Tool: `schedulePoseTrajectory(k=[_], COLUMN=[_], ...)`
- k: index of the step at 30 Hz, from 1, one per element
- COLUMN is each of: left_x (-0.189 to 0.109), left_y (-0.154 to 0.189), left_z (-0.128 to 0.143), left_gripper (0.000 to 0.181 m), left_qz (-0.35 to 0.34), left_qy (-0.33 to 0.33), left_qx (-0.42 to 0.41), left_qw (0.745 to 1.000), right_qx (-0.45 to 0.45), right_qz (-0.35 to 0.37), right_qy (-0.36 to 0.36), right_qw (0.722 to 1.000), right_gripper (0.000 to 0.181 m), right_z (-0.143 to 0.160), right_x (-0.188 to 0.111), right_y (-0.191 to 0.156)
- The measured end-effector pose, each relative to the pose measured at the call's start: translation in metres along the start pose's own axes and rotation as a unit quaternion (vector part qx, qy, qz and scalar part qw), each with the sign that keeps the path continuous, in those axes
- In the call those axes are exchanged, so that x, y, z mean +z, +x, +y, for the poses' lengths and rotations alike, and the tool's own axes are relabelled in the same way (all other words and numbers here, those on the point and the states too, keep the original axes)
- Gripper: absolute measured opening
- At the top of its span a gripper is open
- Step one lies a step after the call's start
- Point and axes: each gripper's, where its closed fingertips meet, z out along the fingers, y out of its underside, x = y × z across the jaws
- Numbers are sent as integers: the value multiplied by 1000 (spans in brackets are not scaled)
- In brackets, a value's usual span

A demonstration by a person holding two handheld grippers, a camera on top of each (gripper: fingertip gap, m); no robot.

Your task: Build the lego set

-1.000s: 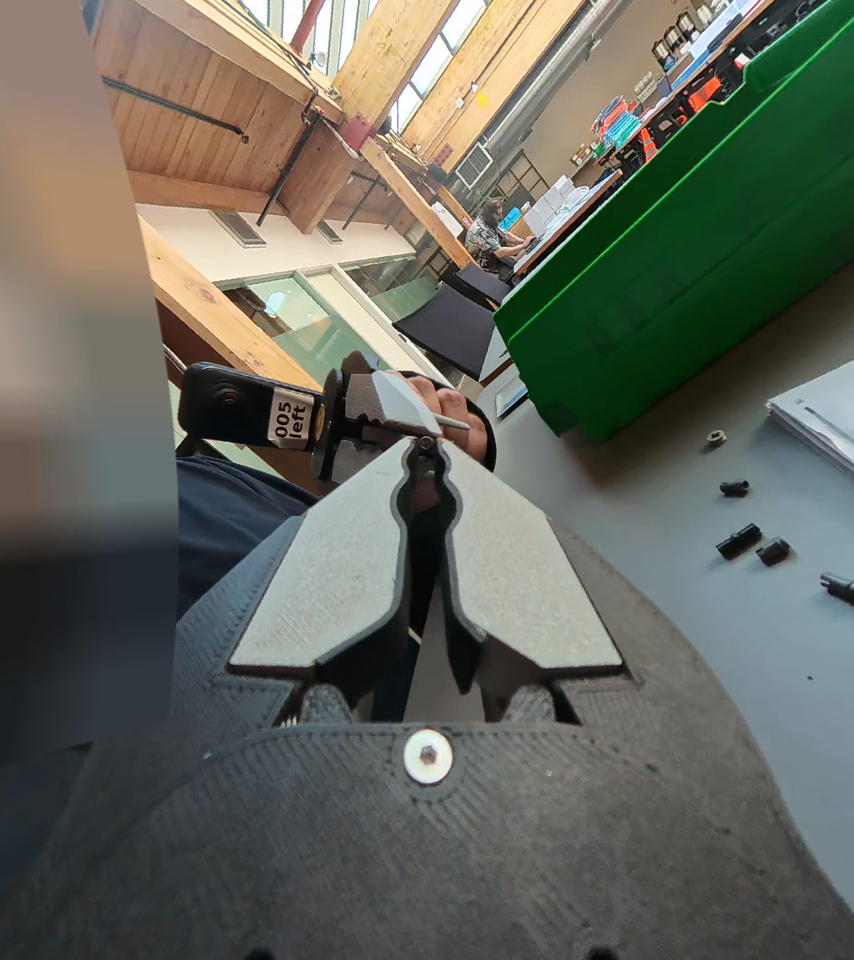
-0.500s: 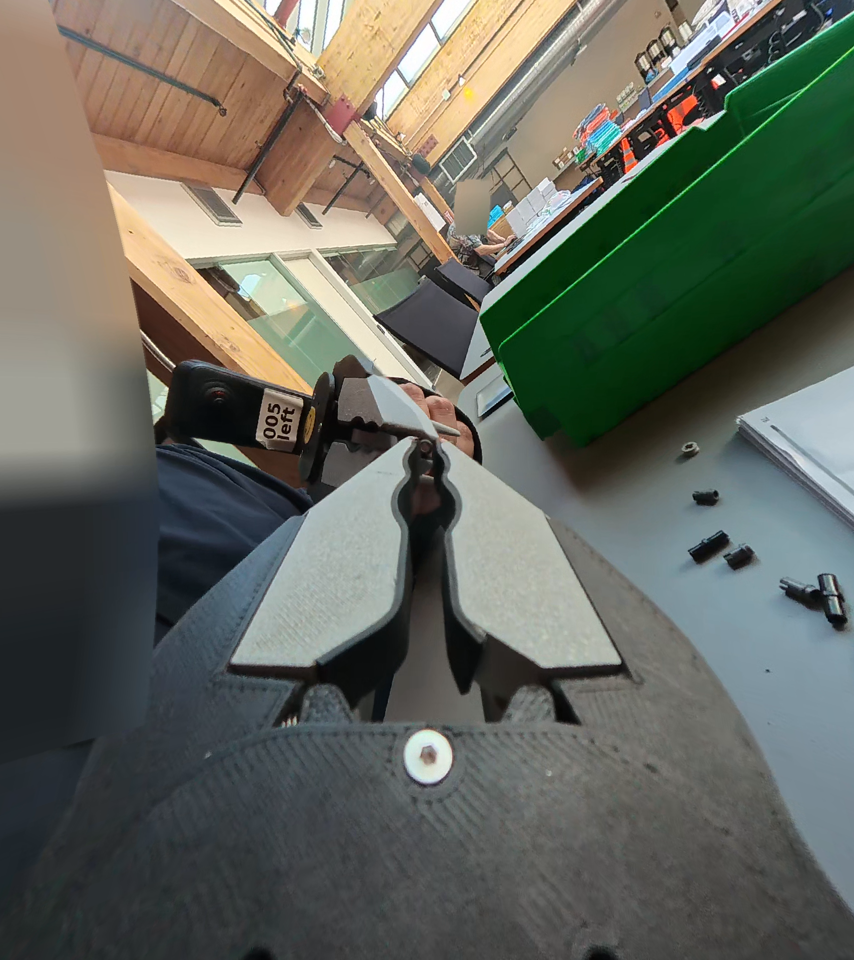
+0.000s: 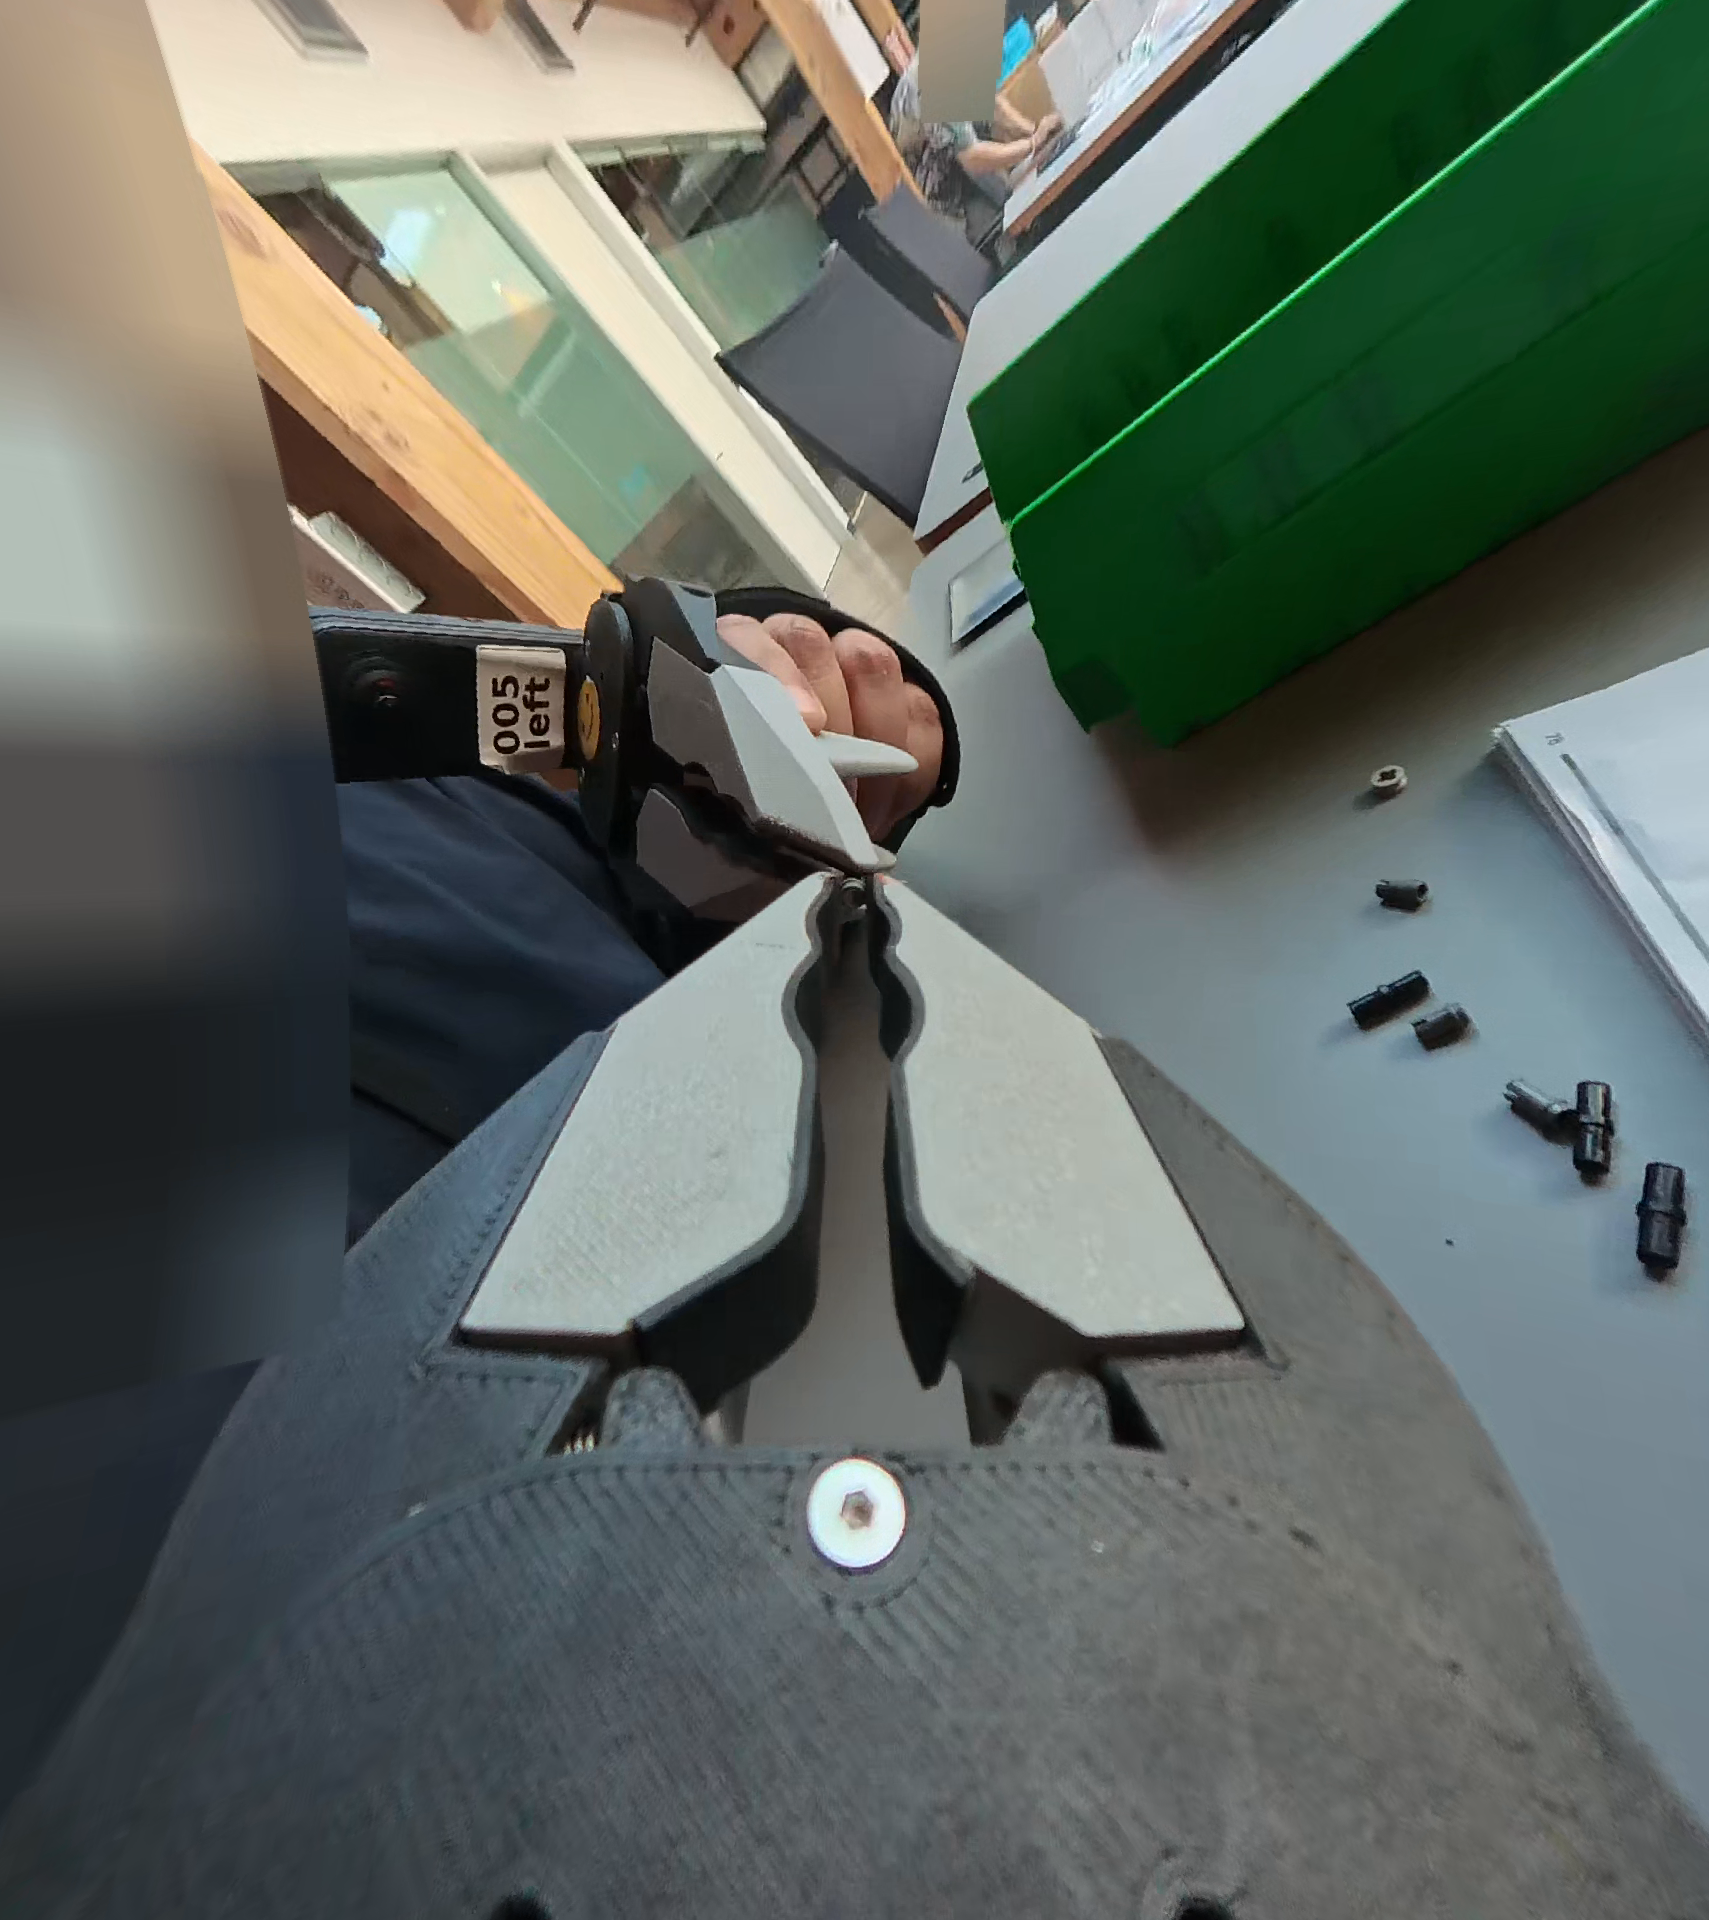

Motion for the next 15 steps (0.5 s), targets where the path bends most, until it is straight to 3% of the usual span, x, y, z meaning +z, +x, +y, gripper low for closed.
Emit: schedulePoseTrajectory(k=[15], left_x=[-1], left_y=[-5], left_z=[0], left_gripper=[2], left_qz=[-9], left_qy=[5], left_qx=[5], left_qw=[1000], right_qx=[-11], right_qz=[0], right_qy=[-38], right_qw=[999], right_gripper=[1], right_z=[-1], right_x=[3], right_y=[-2])
